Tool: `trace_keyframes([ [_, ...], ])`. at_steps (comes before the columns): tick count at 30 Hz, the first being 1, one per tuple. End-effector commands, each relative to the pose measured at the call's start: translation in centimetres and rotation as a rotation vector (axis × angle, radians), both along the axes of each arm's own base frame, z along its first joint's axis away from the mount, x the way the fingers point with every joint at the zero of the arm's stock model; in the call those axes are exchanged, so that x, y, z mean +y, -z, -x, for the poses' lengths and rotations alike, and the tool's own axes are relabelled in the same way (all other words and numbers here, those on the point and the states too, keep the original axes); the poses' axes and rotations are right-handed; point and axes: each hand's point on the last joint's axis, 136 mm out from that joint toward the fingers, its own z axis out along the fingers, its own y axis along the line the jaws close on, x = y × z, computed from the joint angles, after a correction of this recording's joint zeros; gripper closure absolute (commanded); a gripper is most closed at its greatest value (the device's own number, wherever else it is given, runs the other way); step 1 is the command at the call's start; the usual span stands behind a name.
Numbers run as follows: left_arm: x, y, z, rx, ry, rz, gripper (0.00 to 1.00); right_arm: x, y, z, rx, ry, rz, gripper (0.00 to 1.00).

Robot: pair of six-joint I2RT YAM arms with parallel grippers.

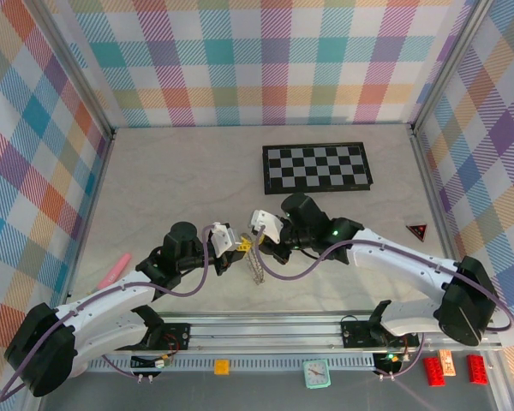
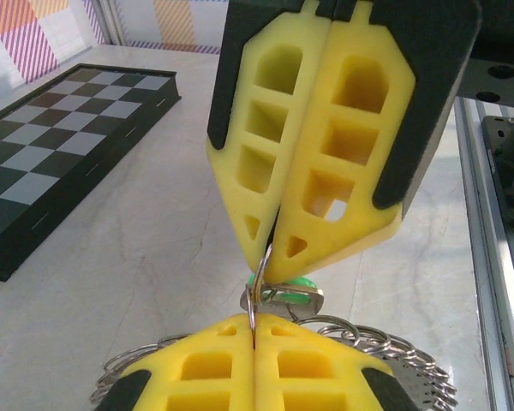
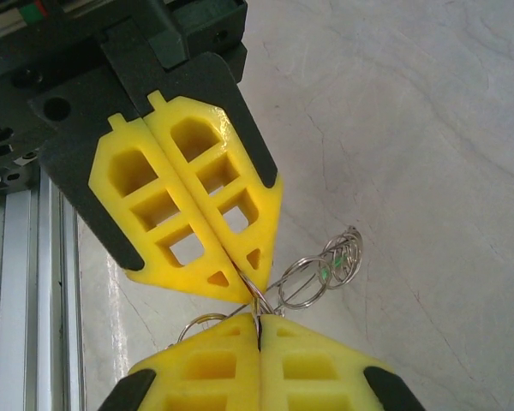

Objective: Put the keys on the keyring

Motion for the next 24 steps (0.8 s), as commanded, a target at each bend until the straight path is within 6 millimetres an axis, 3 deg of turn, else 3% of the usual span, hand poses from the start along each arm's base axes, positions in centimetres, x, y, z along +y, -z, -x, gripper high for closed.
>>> trace_keyframes([
  [1, -0.7, -2.1, 0.2, -0.042, 0.033, 0.040, 1.00, 0.9, -1.3, -0.9, -0.031, 0.009, -0.030, 1.00],
  [7, -0.6, -1.9, 0.2, -0.050, 0.028, 0.037, 1.00, -0.2, -0.9, -2.5, 0.007, 0.146, 0.013, 1.00],
  [16, -0.8, -0.7, 0.2, -0.106, 0.013, -0.048, 1.00, -0.1, -0.2, -2.5, 0.187, 0.215, 0.025, 1.00],
  [24, -0.5, -1.4, 0.4, -0.162, 0.002, -0.020, 1.00, 0.0, 0.6, -2.4, 0.340, 0.230, 0.026, 1.00],
])
